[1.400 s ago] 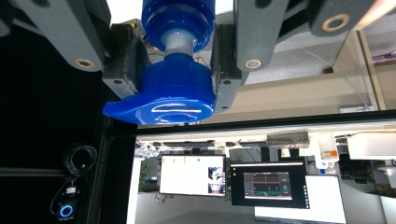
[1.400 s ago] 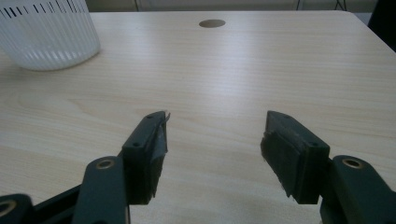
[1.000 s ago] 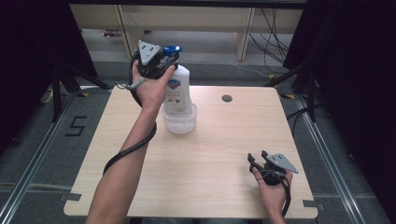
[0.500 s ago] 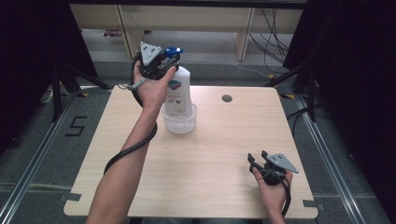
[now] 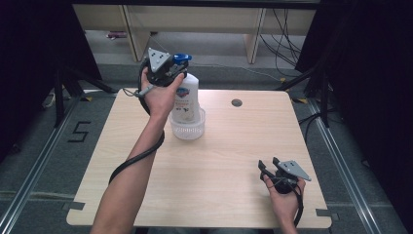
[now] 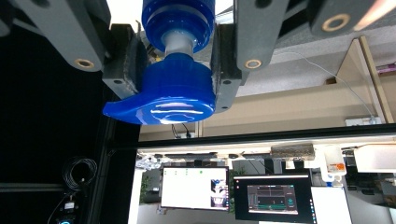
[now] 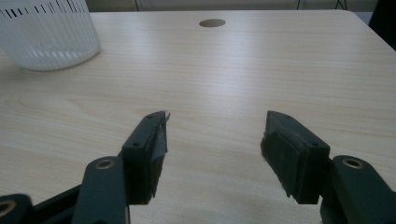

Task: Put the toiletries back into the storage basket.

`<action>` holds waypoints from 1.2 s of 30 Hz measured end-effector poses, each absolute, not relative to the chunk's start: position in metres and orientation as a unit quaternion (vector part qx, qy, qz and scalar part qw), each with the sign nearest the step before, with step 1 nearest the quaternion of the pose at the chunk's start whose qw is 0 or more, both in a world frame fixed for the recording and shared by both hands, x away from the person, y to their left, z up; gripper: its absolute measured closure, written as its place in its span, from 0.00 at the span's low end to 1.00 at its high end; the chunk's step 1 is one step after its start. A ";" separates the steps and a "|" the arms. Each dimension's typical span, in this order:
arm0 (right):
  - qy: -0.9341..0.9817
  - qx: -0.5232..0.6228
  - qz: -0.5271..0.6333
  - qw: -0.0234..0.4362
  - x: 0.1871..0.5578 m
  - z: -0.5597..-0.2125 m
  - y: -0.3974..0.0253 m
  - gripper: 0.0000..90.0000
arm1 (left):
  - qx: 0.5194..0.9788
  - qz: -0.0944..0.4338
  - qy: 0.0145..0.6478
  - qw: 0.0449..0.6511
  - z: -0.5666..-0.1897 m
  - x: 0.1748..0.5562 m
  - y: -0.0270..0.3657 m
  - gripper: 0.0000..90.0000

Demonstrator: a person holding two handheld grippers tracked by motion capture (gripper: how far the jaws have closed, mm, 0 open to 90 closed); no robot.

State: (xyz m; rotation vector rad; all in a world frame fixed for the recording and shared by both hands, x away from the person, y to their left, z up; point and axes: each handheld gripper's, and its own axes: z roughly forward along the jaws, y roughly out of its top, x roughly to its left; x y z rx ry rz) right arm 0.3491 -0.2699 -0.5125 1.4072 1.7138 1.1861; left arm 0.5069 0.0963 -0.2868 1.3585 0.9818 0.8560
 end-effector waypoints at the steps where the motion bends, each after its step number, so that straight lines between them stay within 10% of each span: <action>1: 0.648 0.534 0.449 0.307 0.349 -0.512 -0.270 0.45 | 0.584 0.368 0.421 0.588 -0.287 0.507 0.096 0.66; 36: 0.650 0.533 0.443 0.310 0.349 -0.512 -0.270 0.45 | 0.597 0.359 0.431 0.573 -0.318 0.511 0.096 0.66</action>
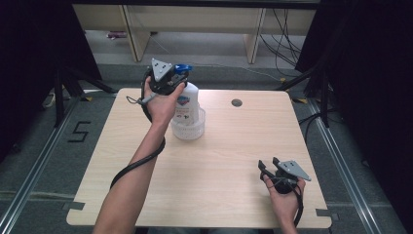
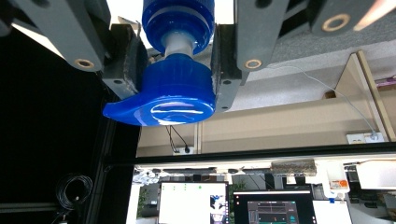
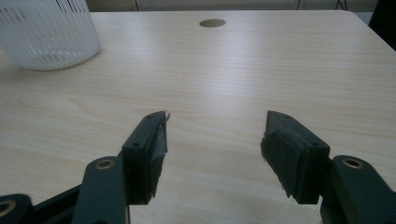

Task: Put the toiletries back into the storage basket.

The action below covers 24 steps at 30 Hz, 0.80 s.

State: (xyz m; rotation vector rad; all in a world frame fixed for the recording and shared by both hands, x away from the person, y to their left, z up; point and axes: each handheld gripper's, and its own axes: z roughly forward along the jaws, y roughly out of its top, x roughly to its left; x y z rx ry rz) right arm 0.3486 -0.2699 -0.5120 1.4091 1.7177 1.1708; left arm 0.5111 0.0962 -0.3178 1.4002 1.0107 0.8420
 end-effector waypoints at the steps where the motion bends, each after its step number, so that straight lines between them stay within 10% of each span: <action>1: 0.650 0.533 0.443 0.310 0.349 -0.512 -0.270 0.45 | 0.598 0.358 0.431 0.573 -0.319 0.511 0.096 0.66; 24: 0.652 0.531 0.442 0.313 0.349 -0.512 -0.270 0.45 | 0.607 0.355 0.433 0.563 -0.336 0.514 0.096 0.66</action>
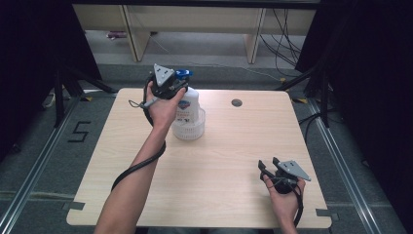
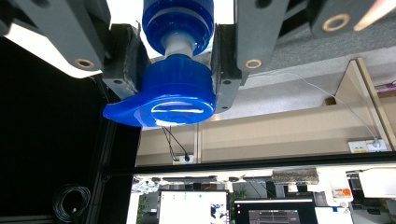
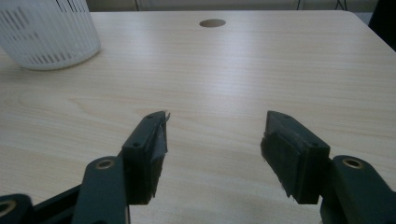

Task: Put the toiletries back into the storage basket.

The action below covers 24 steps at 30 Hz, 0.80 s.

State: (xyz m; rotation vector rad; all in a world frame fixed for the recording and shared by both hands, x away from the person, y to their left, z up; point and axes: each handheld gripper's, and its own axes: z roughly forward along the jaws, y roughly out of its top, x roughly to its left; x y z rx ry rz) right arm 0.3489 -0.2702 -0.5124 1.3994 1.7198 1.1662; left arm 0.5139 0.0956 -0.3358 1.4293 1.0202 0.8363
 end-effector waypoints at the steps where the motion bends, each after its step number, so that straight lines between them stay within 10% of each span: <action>1: 0.649 0.529 0.448 0.315 0.349 -0.513 -0.270 0.45 | 0.608 0.356 0.433 0.562 -0.336 0.514 0.096 0.66; 24: 0.643 0.538 0.455 0.301 0.348 -0.513 -0.267 0.45 | 0.624 0.365 0.420 0.549 -0.347 0.511 0.094 0.66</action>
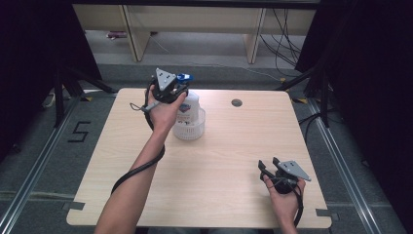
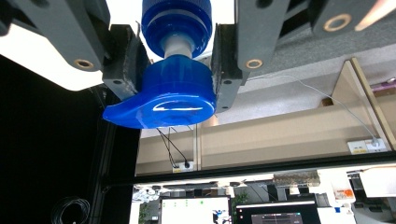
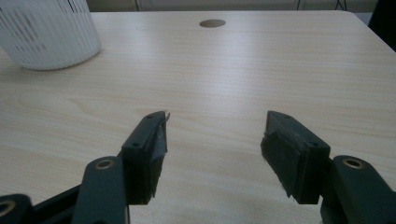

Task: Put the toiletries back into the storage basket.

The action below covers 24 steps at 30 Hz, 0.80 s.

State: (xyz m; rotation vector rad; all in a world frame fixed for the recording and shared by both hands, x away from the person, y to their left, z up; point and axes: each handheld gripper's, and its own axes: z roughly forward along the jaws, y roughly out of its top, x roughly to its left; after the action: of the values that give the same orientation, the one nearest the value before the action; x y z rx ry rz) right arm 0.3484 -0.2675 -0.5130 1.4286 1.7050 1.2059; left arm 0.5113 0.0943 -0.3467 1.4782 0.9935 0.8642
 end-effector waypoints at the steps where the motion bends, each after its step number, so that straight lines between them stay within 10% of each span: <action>1: 0.641 0.537 0.458 0.302 0.349 -0.513 -0.267 0.45 | 0.626 0.367 0.417 0.547 -0.347 0.511 0.094 0.66; 24: 0.649 0.528 0.452 0.310 0.349 -0.513 -0.268 0.44 | 0.644 0.361 0.400 0.544 -0.346 0.507 0.096 0.45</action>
State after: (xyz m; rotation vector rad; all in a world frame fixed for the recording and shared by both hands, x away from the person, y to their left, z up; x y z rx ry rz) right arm 0.3491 -0.2683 -0.5134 1.3936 1.7157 1.1928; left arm 0.5072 0.0959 -0.3459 1.5269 0.9482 0.8556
